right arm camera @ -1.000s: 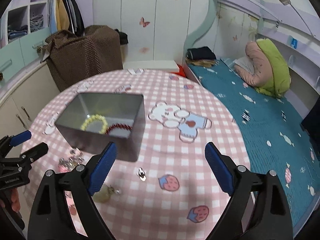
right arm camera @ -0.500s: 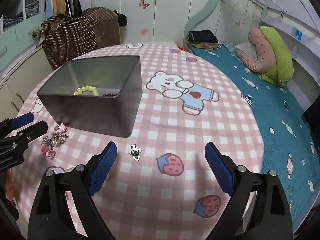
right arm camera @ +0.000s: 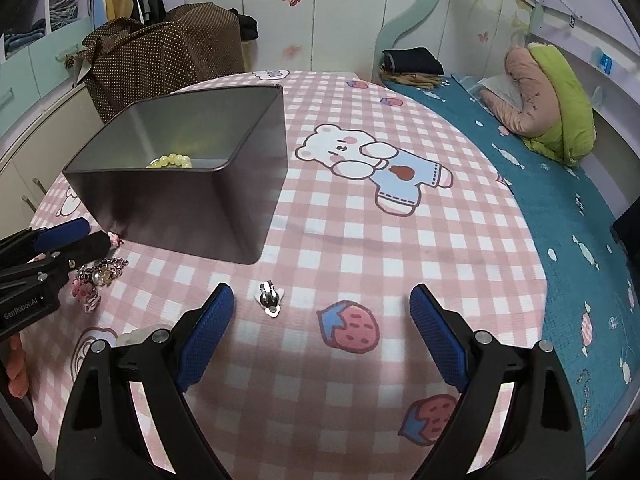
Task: Organize jewelry
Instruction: 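Grasp a small pink charm with the left tool while the right tool grasps a small silver charm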
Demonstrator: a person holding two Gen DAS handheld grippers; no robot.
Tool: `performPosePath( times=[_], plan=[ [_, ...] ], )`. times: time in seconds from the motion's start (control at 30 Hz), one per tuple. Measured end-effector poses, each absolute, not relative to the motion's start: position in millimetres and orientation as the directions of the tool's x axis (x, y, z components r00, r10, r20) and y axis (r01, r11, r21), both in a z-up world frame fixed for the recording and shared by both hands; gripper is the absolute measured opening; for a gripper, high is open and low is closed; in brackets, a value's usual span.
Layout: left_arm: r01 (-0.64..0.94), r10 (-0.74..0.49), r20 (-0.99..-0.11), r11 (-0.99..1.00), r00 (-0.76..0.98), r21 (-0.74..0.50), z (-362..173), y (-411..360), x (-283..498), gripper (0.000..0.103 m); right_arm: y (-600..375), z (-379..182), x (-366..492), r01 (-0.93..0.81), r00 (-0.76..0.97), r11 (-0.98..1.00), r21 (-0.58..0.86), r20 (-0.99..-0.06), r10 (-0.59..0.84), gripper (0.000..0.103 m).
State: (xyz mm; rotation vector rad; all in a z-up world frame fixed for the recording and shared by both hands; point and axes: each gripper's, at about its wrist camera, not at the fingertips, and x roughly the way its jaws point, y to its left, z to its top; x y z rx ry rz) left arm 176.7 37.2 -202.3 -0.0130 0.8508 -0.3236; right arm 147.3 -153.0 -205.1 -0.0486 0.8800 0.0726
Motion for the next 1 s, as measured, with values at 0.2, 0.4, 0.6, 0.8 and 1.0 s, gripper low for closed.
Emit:
performPosePath(
  times=[0.2, 0.4, 0.6, 0.8, 1.0],
  plan=[
    [0.282, -0.323, -0.732, 0.942, 0.6, -0.184, -203.9, 40.1, 173.0, 0.012, -150.3, -204.7, 146.9, -0.094, 0.634, 0.996, -0.006, -0.771, 0.055, 0.086],
    [0.249, -0.312, -0.726, 0.948, 0.612, -0.197, -203.8, 50.6, 168.2, 0.012, -147.7, -205.0, 145.7, -0.121, 0.636, 0.993, 0.0, -0.768, 0.078, 0.073],
    [0.224, -0.308, -0.72, 0.951, 0.622, -0.213, -202.6, 57.2, 165.4, 0.012, -138.9, -204.0, 145.5, -0.16, 0.646, 0.987, 0.006, -0.756, 0.109, 0.027],
    [0.224, -0.314, -0.709, 0.949, 0.631, -0.221, -199.1, 57.6, 162.6, 0.011, -140.2, -202.8, 144.8, -0.172, 0.641, 0.985, 0.018, -0.757, 0.125, 0.015],
    [0.224, -0.316, -0.693, 0.949, 0.648, -0.223, -191.4, 58.6, 158.4, 0.011, -141.8, -196.5, 141.6, -0.166, 0.652, 0.986, 0.019, -0.748, 0.125, 0.014]
  ],
)
